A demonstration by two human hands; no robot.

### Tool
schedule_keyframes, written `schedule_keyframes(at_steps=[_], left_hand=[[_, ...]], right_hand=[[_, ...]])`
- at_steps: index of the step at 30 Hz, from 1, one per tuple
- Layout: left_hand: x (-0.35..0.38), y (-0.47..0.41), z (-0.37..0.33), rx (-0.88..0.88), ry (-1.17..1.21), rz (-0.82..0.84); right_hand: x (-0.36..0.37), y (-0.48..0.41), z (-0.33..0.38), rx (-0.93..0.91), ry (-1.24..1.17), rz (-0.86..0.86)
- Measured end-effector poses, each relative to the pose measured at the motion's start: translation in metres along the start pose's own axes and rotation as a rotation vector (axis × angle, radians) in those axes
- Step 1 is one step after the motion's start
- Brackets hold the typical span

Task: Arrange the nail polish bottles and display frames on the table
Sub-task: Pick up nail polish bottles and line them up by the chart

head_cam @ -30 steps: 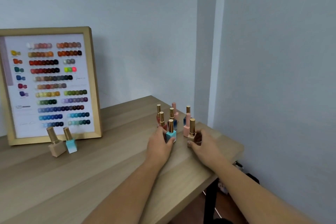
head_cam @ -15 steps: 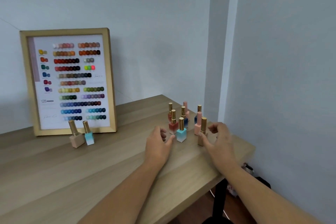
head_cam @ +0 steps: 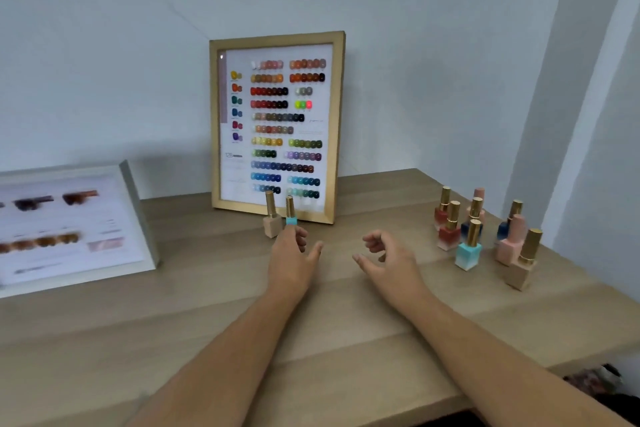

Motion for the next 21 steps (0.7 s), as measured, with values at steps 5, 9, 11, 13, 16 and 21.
schedule_keyframes(at_steps=[5, 9, 11, 13, 16, 21], left_hand=[[-0.04, -0.022, 0.024, -0.028, -0.028, -0.122], [-0.052, -0.047, 0.041, -0.094, -0.053, -0.204], [-0.054, -0.058, 0.046, -0.123, -0.06, -0.214], [-0.054, -0.071, 0.054, -0.154, -0.076, -0.185], [-0.051, -0.084, 0.06, -0.171, -0.083, -0.09], [-0.045, -0.092, 0.061, -0.087, -0.084, -0.005]], right_hand=[[0.049, -0.032, 0.024, -0.002, -0.03, 0.118], [0.077, -0.061, 0.036, -0.006, -0.049, 0.141], [0.086, -0.072, 0.041, -0.013, -0.054, 0.132], [0.097, -0.086, 0.045, -0.023, -0.06, 0.135], [0.109, -0.099, 0.048, -0.056, -0.078, 0.188], [0.118, -0.108, 0.05, -0.108, -0.056, 0.256]])
Point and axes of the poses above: each hand's wrist, its own y-axis away from the middle knuckle, its own x-axis out of the palm, z = x × y, the point moved 2 cm from there along -y, towards the middle knuckle, and after that the axes turned 15 degrees about y, right-handed, at the moved point
